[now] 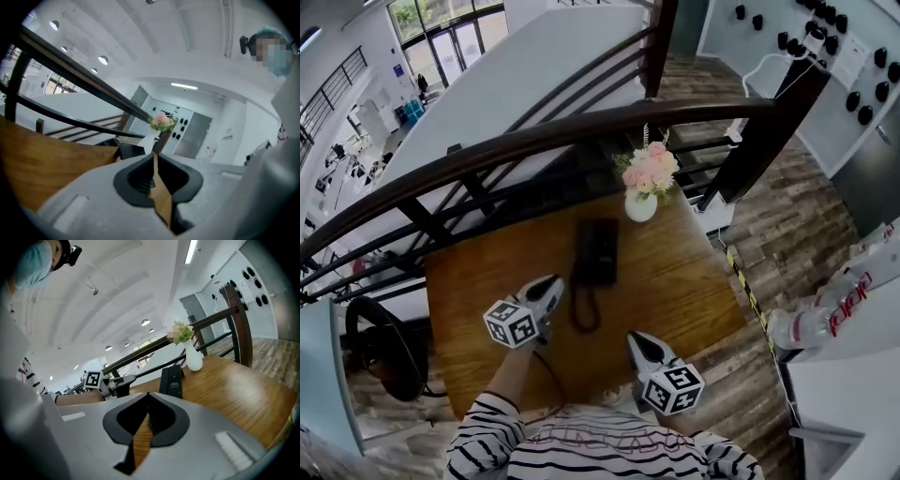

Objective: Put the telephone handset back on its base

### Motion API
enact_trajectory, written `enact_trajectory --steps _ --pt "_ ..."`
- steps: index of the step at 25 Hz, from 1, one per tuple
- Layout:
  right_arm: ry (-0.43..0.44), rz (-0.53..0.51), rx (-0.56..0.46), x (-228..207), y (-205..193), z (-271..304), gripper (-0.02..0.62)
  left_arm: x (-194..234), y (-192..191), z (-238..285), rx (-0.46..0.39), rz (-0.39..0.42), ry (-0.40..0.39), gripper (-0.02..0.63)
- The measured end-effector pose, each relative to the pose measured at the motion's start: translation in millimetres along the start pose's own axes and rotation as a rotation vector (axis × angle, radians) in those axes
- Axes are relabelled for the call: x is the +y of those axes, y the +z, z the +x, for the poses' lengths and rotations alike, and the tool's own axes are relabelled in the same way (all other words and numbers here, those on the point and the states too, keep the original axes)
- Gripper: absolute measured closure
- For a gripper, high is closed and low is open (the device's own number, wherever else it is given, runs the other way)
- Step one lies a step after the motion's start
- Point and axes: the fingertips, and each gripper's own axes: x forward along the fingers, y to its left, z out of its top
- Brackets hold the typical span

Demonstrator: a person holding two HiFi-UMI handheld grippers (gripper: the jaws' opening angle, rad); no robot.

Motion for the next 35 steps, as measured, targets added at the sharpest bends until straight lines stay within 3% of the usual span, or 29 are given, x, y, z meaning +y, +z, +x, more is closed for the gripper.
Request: enact_trajectory --steps 13,21,27,35 --pt "0.028 -0.056 -0.016 12 -4 -36 0.594 -80 -22 -51 0.016 0.1 0.003 0.601" --pt "0.052 -0.076 0.01 18 -19 -48 0.594 -113 -45 -78 0.017 0.086 0.012 0.601" --pt "0.048 -0.092 0.032 18 -31 -55 0.594 -123 -61 -100 0.006 0.043 0.06 0.602" --pt "0.041 -0.108 0.046 21 -41 -58 0.595 -133 -68 -122 -0.018 0.044 0.104 0.601"
